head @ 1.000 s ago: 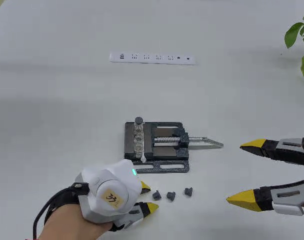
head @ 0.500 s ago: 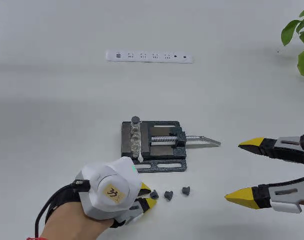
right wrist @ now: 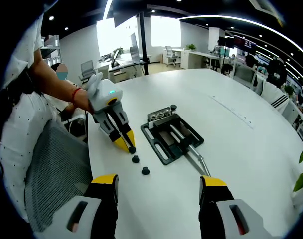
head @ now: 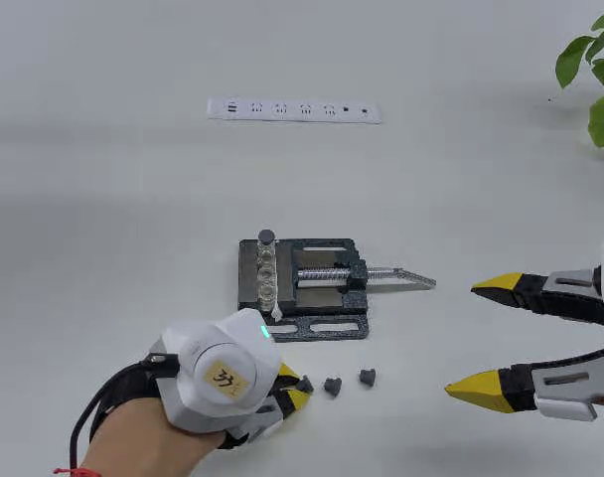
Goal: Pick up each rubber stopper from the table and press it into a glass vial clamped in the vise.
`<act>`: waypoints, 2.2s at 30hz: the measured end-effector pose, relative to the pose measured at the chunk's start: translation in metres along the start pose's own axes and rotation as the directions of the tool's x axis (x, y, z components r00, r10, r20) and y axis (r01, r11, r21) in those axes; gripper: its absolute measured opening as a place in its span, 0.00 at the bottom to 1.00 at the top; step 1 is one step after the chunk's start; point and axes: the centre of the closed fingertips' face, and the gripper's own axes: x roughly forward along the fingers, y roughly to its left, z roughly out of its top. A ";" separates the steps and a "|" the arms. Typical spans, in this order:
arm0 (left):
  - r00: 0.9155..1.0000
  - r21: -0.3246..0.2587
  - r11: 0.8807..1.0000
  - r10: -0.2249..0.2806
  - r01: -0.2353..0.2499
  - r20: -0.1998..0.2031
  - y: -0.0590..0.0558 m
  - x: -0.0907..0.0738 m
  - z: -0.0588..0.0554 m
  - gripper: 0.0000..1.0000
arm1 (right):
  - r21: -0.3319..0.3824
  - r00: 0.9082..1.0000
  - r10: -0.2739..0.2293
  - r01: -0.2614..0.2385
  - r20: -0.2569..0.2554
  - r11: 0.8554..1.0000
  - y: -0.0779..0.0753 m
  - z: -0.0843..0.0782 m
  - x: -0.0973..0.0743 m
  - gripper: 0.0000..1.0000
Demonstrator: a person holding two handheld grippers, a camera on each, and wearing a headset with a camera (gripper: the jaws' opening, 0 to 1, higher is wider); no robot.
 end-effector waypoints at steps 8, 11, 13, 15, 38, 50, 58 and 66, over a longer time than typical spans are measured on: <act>1.000 0.012 1.000 -0.001 0.001 -0.003 0.000 0.001 -0.001 0.05 | -0.002 1.000 0.006 -0.006 0.000 1.000 0.002 0.000 0.001 0.63; 1.000 0.013 1.000 -0.002 0.002 -0.004 0.001 0.001 -0.001 0.05 | -0.007 1.000 0.010 -0.010 -0.006 1.000 0.003 0.000 0.002 0.63; 1.000 0.019 1.000 0.002 -0.002 -0.004 0.001 0.000 -0.001 0.05 | -0.009 1.000 0.012 -0.012 -0.006 1.000 0.003 0.001 0.003 0.63; 1.000 0.015 1.000 0.002 -0.002 0.007 0.001 -0.002 0.002 0.05 | -0.012 1.000 0.017 -0.017 -0.006 1.000 0.005 0.003 0.004 0.63; 0.982 0.193 0.981 -0.034 -0.002 0.185 -0.025 -0.075 0.090 0.05 | -0.097 0.972 0.233 -0.228 0.042 0.969 0.053 0.076 0.016 0.43; 0.971 0.247 0.969 -0.066 0.007 0.231 -0.041 -0.092 0.109 0.05 | -0.149 0.935 0.352 -0.344 0.033 0.927 0.078 0.093 0.021 0.22; 0.967 0.254 0.967 -0.068 0.003 0.246 -0.041 -0.096 0.113 0.05 | -0.164 0.924 0.381 -0.373 0.017 0.913 0.084 0.096 0.021 0.13; 0.964 0.254 0.967 -0.073 0.006 0.256 -0.042 -0.097 0.115 0.05 | -0.172 0.921 0.389 -0.382 0.010 0.908 0.085 0.098 0.022 0.11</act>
